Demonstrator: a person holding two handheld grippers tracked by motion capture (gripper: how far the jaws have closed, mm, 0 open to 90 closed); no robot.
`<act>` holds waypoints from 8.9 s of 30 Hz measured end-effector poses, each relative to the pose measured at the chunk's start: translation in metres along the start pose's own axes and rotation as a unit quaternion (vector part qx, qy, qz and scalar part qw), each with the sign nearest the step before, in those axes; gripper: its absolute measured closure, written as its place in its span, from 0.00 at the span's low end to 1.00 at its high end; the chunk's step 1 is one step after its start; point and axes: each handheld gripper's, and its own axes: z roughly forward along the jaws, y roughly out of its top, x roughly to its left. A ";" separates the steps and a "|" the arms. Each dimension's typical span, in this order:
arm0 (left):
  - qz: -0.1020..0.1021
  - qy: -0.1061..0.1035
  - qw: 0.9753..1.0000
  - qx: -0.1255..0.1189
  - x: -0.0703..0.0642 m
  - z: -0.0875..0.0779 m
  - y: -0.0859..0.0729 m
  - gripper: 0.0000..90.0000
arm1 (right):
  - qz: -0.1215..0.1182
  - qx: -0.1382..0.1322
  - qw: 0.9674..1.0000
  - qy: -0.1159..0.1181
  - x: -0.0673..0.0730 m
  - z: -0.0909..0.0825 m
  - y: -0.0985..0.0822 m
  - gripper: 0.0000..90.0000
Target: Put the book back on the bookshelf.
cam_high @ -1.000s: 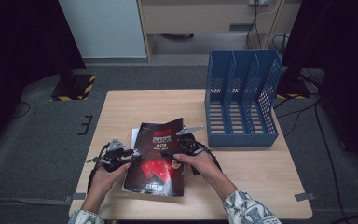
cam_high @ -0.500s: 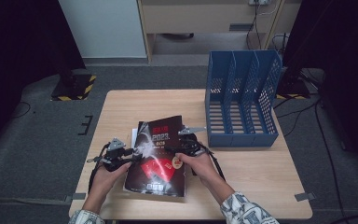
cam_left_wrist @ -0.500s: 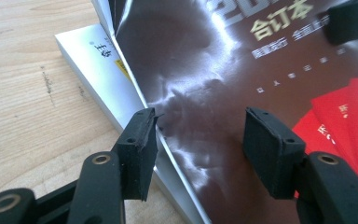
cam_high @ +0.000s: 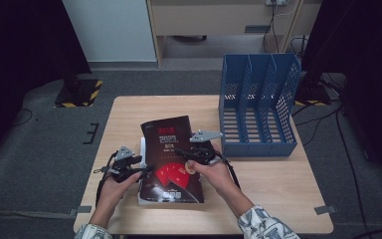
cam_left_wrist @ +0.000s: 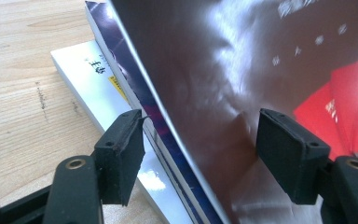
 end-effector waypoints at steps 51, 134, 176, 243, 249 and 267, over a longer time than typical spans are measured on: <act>0.006 -0.020 1.000 0.001 -0.011 0.001 0.006 0.92 | -0.065 -0.080 0.995 0.006 0.002 -0.029 0.018 0.94; 0.045 0.034 0.993 -0.105 -0.015 -0.032 0.021 0.96 | -0.046 -0.121 0.991 0.024 -0.013 -0.050 0.072 0.91; -0.014 0.119 0.989 -0.090 0.015 -0.032 0.003 0.39 | -0.088 -0.151 0.984 -0.045 -0.005 -0.063 0.101 0.96; -0.100 0.162 0.980 -0.052 0.059 -0.038 -0.017 0.22 | -0.069 -0.185 0.966 -0.164 -0.046 -0.160 0.165 0.97; -0.107 0.156 0.981 -0.038 0.061 -0.036 -0.018 0.19 | -0.057 -0.190 0.964 -0.175 -0.056 -0.176 0.157 0.96; -0.106 0.160 0.981 -0.028 0.061 -0.033 -0.019 0.16 | -0.035 -0.200 0.956 -0.212 -0.077 -0.211 0.142 0.96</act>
